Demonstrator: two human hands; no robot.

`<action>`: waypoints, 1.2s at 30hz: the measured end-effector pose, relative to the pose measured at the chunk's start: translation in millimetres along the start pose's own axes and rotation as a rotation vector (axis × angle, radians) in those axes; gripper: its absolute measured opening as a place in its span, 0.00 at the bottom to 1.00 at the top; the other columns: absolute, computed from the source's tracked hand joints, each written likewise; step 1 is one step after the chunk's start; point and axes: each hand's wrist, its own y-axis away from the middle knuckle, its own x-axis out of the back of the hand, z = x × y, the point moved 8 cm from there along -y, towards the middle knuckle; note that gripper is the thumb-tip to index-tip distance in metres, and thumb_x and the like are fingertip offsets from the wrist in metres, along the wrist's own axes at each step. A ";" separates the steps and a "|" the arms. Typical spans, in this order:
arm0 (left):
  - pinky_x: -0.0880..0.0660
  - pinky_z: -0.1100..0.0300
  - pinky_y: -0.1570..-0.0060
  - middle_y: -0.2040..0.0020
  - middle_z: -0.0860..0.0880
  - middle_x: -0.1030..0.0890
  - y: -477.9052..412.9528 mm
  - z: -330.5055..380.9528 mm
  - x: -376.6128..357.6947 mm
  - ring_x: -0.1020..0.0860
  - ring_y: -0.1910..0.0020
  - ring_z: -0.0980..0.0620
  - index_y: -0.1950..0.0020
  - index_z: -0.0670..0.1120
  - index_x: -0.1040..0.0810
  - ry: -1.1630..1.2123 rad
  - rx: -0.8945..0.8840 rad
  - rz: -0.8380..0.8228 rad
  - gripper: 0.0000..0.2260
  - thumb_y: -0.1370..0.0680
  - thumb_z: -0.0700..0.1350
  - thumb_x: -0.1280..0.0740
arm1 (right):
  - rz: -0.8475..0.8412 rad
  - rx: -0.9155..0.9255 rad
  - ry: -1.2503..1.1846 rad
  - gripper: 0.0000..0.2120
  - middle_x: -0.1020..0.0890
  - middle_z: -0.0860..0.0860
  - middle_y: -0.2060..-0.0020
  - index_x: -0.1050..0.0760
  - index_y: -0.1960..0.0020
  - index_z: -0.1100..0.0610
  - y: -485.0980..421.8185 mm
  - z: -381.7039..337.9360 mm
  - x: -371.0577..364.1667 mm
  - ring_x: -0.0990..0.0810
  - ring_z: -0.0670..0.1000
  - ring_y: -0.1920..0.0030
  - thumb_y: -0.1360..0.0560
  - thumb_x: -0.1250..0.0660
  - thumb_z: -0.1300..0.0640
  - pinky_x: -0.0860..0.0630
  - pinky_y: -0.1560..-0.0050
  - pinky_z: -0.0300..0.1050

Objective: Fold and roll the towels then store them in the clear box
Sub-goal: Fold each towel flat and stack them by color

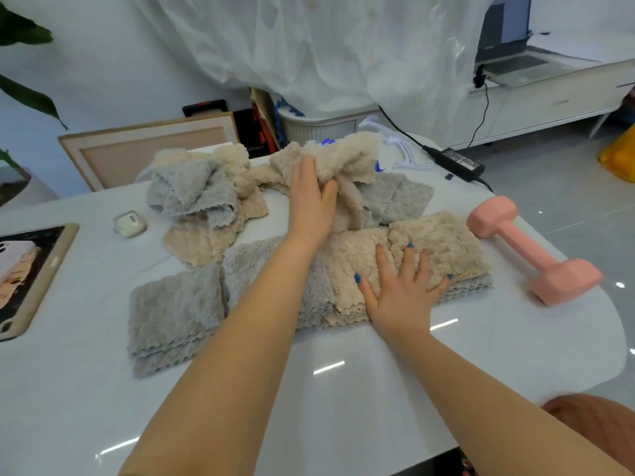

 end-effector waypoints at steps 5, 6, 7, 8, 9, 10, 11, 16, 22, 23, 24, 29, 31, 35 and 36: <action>0.29 0.66 0.59 0.59 0.61 0.26 72.5 34.2 23.3 0.28 0.60 0.63 0.52 0.50 0.32 0.341 0.114 -0.124 0.12 0.22 0.33 0.43 | 0.083 -0.004 -0.301 0.35 0.46 0.54 0.24 0.48 0.25 0.44 12.4 7.9 15.3 0.53 0.56 0.24 0.28 0.55 0.31 0.63 0.31 0.67; 0.28 0.63 0.59 0.60 0.61 0.25 92.5 33.5 30.5 0.27 0.60 0.61 0.52 0.49 0.31 0.383 0.142 -0.122 0.12 0.22 0.32 0.43 | 0.137 -0.031 -0.461 0.36 0.44 0.53 0.25 0.46 0.25 0.47 22.6 11.1 23.4 0.50 0.54 0.24 0.29 0.51 0.32 0.60 0.28 0.66; 0.28 0.61 0.59 0.59 0.59 0.24 111.5 32.1 37.4 0.27 0.59 0.58 0.52 0.47 0.30 0.416 0.171 -0.122 0.10 0.23 0.32 0.43 | 0.177 -0.066 -0.640 0.37 0.41 0.53 0.26 0.45 0.25 0.49 34.9 15.3 29.1 0.46 0.54 0.25 0.30 0.48 0.34 0.56 0.28 0.66; 0.28 0.59 0.59 0.59 0.56 0.24 127.4 28.7 41.6 0.26 0.58 0.56 0.53 0.44 0.29 0.446 0.203 -0.133 0.09 0.23 0.31 0.42 | 0.198 -0.099 -0.817 0.38 0.38 0.53 0.27 0.44 0.26 0.51 47.4 18.6 30.6 0.42 0.55 0.26 0.32 0.44 0.36 0.49 0.28 0.65; 0.28 0.57 0.58 0.58 0.54 0.23 140.4 25.5 44.4 0.25 0.57 0.54 0.56 0.42 0.28 0.475 0.238 -0.153 0.08 0.25 0.30 0.40 | 0.186 -0.127 -0.978 0.39 0.36 0.53 0.28 0.44 0.26 0.50 58.5 19.0 30.4 0.39 0.54 0.28 0.33 0.41 0.38 0.44 0.28 0.62; 0.27 0.56 0.56 0.56 0.53 0.22 151.0 23.3 46.0 0.24 0.55 0.53 0.59 0.43 0.28 0.491 0.261 -0.184 0.09 0.27 0.29 0.39 | 0.145 -0.140 -1.114 0.39 0.35 0.51 0.29 0.44 0.26 0.48 67.7 15.4 30.4 0.36 0.52 0.29 0.33 0.38 0.39 0.39 0.29 0.59; 0.26 0.55 0.53 0.53 0.54 0.22 161.4 25.6 47.6 0.23 0.52 0.54 0.62 0.44 0.27 0.482 0.255 -0.223 0.11 0.28 0.28 0.36 | 0.087 -0.117 -1.228 0.38 0.35 0.49 0.29 0.46 0.25 0.45 76.6 9.6 33.9 0.35 0.49 0.30 0.31 0.33 0.44 0.36 0.29 0.55; 0.33 0.72 0.41 0.40 0.53 0.31 197.8 35.3 56.7 0.32 0.37 0.62 0.69 0.58 0.23 0.224 0.122 -0.372 0.18 0.32 0.35 0.24 | 0.024 0.178 -1.265 0.38 0.34 0.43 0.35 0.44 0.27 0.42 88.3 0.8 75.8 0.33 0.42 0.33 0.28 0.30 0.63 0.30 0.36 0.42; 0.32 0.69 0.47 0.49 0.54 0.27 249.6 -7.3 97.8 0.27 0.49 0.64 0.62 0.56 0.19 -0.005 0.253 -0.369 0.17 0.29 0.32 0.29 | 0.022 0.339 -0.849 0.26 0.38 0.50 0.32 0.26 0.37 0.44 105.0 -12.1 78.9 0.33 0.51 0.34 0.28 0.32 0.68 0.24 0.45 0.45; 0.31 0.68 0.46 0.48 0.55 0.27 254.3 -12.4 107.1 0.27 0.48 0.65 0.62 0.55 0.18 -0.031 0.284 -0.352 0.16 0.29 0.32 0.30 | 0.077 0.347 -0.770 0.20 0.35 0.52 0.32 0.22 0.43 0.48 108.1 -16.3 81.6 0.31 0.54 0.36 0.29 0.31 0.68 0.24 0.46 0.48; 0.32 0.67 0.44 0.47 0.55 0.27 256.7 -15.8 118.8 0.27 0.47 0.65 0.62 0.55 0.17 -0.062 0.308 -0.319 0.17 0.28 0.31 0.32 | 0.159 0.363 -0.686 0.15 0.31 0.54 0.35 0.19 0.48 0.52 111.6 -22.1 86.6 0.30 0.56 0.40 0.30 0.32 0.67 0.25 0.46 0.52; 0.34 0.54 0.38 0.33 0.50 0.34 259.5 -17.6 168.0 0.36 0.33 0.49 0.44 0.50 0.20 -0.689 0.389 -0.307 0.14 0.23 0.39 0.40 | 0.017 0.533 -0.614 0.10 0.20 0.47 0.57 0.25 0.59 0.51 132.2 -74.8 101.3 0.27 0.51 0.51 0.34 0.42 0.48 0.41 0.52 0.43; 0.32 0.50 0.38 0.32 0.48 0.35 271.8 -15.7 154.7 0.36 0.34 0.47 0.36 0.50 0.26 -0.842 0.439 -0.509 0.15 0.21 0.50 0.42 | -0.232 0.579 -0.595 0.05 0.22 0.47 0.64 0.30 0.60 0.49 144.2 -94.9 88.7 0.26 0.51 0.60 0.32 0.36 0.49 0.33 0.59 0.46; 0.34 0.50 0.37 0.28 0.45 0.40 312.6 -27.7 114.2 0.38 0.31 0.43 0.26 0.49 0.42 -0.906 0.564 -0.660 0.32 0.25 0.63 0.39 | -0.259 0.484 -0.481 0.07 0.21 0.48 0.61 0.31 0.57 0.49 151.2 -87.0 83.5 0.25 0.53 0.60 0.31 0.34 0.58 0.30 0.63 0.46; 0.33 0.52 0.40 0.30 0.44 0.39 316.3 -30.6 115.6 0.36 0.33 0.44 0.27 0.49 0.41 -0.944 0.551 -0.558 0.30 0.24 0.62 0.39 | -0.242 0.449 -0.494 0.08 0.20 0.47 0.60 0.29 0.56 0.49 149.9 -79.3 85.5 0.24 0.53 0.59 0.30 0.35 0.60 0.29 0.63 0.47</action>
